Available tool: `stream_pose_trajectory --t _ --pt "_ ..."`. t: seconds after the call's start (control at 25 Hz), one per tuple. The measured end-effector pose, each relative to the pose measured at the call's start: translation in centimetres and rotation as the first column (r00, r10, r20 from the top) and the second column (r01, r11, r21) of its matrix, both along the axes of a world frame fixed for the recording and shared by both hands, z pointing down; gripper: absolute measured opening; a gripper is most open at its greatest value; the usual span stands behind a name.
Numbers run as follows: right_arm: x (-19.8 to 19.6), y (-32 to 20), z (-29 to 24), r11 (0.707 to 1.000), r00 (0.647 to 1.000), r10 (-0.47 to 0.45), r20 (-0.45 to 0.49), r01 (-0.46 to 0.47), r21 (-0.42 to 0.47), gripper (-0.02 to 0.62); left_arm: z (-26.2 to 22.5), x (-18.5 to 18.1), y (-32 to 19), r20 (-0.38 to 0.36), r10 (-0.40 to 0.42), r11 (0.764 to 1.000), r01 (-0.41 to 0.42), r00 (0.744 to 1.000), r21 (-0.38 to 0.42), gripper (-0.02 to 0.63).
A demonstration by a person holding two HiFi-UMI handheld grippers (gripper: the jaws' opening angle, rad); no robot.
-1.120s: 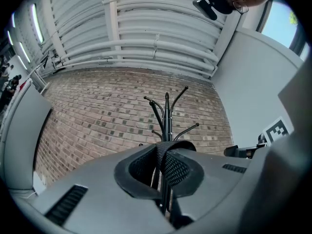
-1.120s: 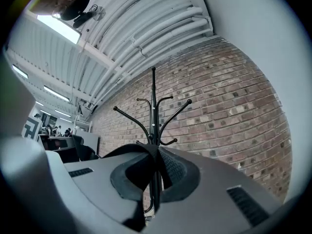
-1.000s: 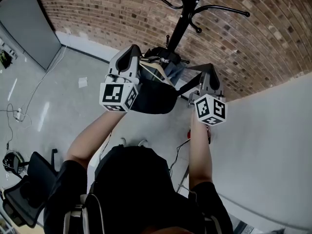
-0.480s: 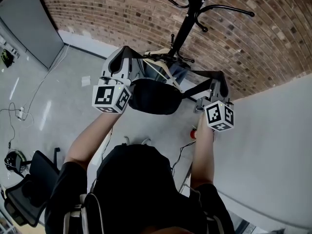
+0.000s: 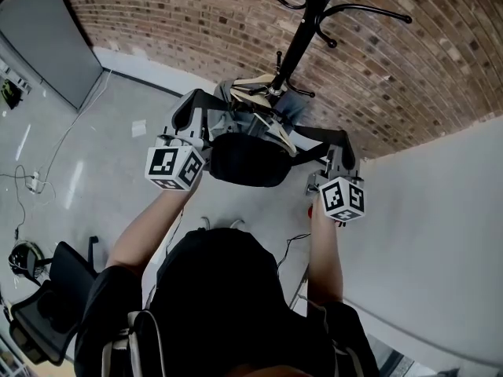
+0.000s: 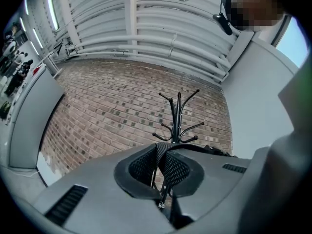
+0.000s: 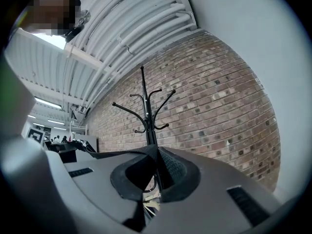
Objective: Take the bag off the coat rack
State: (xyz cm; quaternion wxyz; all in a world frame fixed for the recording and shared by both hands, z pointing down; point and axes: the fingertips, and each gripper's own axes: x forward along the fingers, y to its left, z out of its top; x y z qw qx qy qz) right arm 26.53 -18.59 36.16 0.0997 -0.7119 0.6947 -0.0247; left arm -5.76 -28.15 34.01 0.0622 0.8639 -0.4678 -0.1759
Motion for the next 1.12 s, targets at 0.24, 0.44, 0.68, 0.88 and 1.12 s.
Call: stream_pose_trajectory --t 0.24,0.44,0.68,0.88,1.12 --pt "-0.6 1.6 3.2 0.999 1.000 0.008 0.026 -0.007 -0.046 0.019 2.7 0.1 0.9 0.022 0.019 0.999 -0.018 1.000 -0.045 0.020" --pt "-2.1 3.0 4.1 0.999 1.000 0.006 0.029 -0.004 -0.052 0.018 4.1 -0.2 1.8 0.027 0.034 0.997 -0.032 0.999 -0.076 0.020" --pt "-4.0 5.1 4.1 0.999 0.999 -0.005 -0.040 0.003 -0.035 0.018 4.6 -0.9 4.0 0.007 0.038 0.995 -0.037 0.999 -0.093 0.020" --pt "-5.2 6.4 3.6 0.999 0.998 -0.017 -0.061 0.015 -0.037 0.020 4.8 -1.6 6.1 0.034 0.019 0.997 -0.016 0.999 -0.075 0.020" --pt "-6.1 8.2 3.1 0.999 0.995 -0.004 -0.101 0.000 -0.037 0.019 5.4 -3.1 8.4 -0.002 -0.001 0.991 0.001 1.000 -0.133 0.020"
